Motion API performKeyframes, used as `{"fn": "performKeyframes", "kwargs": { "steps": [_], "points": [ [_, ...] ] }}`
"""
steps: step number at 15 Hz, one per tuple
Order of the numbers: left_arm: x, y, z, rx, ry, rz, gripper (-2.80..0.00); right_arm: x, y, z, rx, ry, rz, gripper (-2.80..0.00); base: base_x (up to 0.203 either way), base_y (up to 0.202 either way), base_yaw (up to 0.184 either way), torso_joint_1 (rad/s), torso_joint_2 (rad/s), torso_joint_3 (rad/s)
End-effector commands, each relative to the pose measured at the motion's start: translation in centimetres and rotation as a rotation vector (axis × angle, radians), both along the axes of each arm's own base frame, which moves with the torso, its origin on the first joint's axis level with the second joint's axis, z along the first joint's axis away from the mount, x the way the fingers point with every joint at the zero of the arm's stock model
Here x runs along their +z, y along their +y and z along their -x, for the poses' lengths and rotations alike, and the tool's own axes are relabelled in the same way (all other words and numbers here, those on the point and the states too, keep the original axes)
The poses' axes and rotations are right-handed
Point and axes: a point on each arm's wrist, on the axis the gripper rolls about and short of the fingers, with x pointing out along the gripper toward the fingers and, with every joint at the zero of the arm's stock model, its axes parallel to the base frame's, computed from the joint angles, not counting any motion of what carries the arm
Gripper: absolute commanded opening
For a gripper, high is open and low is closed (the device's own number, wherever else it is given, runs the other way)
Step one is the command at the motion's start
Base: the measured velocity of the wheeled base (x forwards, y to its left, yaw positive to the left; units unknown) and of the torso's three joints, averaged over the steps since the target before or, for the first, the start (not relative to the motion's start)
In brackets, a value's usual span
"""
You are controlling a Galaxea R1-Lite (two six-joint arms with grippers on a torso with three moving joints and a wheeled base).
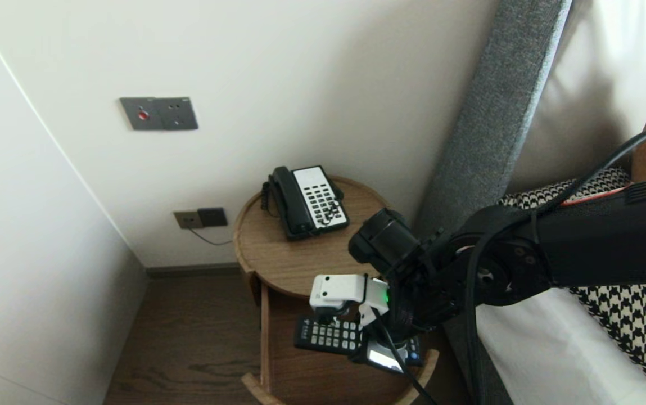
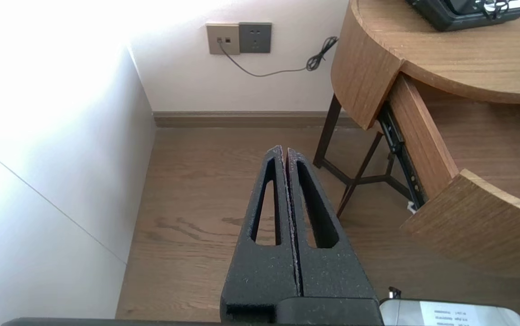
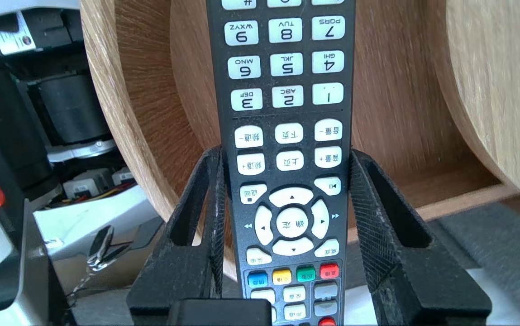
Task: Put the remote controls on the table in the drawer one by one
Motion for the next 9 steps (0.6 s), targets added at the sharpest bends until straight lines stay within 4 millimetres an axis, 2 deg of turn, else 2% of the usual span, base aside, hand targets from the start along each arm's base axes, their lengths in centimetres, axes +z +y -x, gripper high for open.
{"fn": "performKeyframes", "kwargs": {
  "steps": [1,5,9],
  "points": [
    [0.0,0.0,0.0,0.0,0.001,0.001,-2.8,-1.0,0.6,-0.3,0.024,0.009,0.024,-2.8,0.0,0.0,0.0,0.0,0.0,0.0],
    [0.0,0.0,0.0,0.001,0.0,0.001,-2.8,-1.9,1.5,-1.7,0.05,0.001,0.044,-2.8,0.0,0.0,0.0,0.0,0.0,0.0],
    [0.0,0.0,0.0,0.001,0.001,0.001,-2.8,-2.8,2.2,-2.2,0.051,0.012,0.053,-2.8,0.0,0.0,0.0,0.0,0.0,0.0]
  ]
}}
